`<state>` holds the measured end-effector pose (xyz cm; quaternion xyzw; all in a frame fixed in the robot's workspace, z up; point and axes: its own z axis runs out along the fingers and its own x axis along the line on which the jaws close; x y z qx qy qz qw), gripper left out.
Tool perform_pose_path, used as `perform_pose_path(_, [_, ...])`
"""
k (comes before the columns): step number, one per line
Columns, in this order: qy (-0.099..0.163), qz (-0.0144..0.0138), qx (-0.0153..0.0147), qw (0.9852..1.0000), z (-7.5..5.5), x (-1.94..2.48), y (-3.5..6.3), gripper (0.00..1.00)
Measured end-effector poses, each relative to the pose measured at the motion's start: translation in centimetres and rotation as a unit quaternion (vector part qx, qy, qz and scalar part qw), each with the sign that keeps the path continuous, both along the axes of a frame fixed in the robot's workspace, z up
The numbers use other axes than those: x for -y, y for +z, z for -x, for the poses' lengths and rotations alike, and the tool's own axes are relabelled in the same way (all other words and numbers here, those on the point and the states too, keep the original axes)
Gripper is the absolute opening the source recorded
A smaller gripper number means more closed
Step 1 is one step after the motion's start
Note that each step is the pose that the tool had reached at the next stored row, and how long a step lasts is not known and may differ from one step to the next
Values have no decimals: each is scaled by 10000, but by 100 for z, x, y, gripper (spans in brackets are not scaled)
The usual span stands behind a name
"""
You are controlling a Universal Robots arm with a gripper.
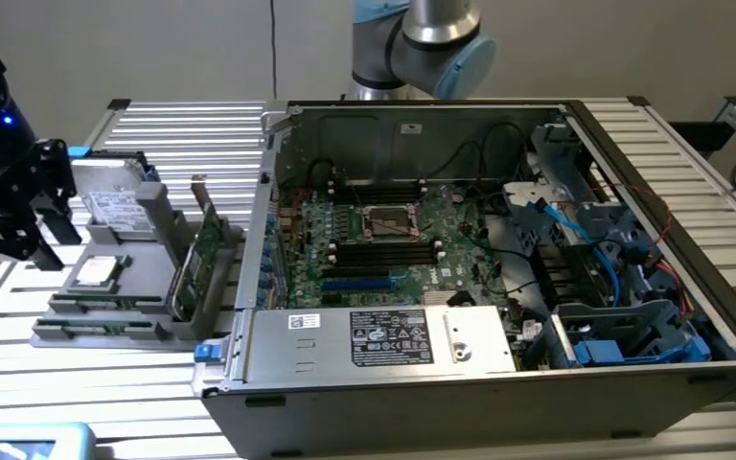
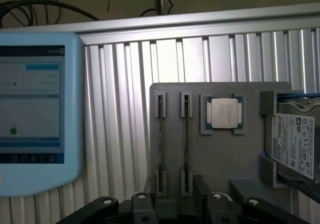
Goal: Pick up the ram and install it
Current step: 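Pick up the ram and move it above insertion slot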
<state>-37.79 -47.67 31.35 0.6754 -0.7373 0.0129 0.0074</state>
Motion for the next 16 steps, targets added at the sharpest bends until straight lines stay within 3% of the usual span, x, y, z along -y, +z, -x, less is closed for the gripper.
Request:
perform_pose_path(12, [1, 0, 0, 10000, -39, 33, -219, 42])
perform_pose_path(16, [2, 13, -1, 10000, -57, 36, -274, 42])
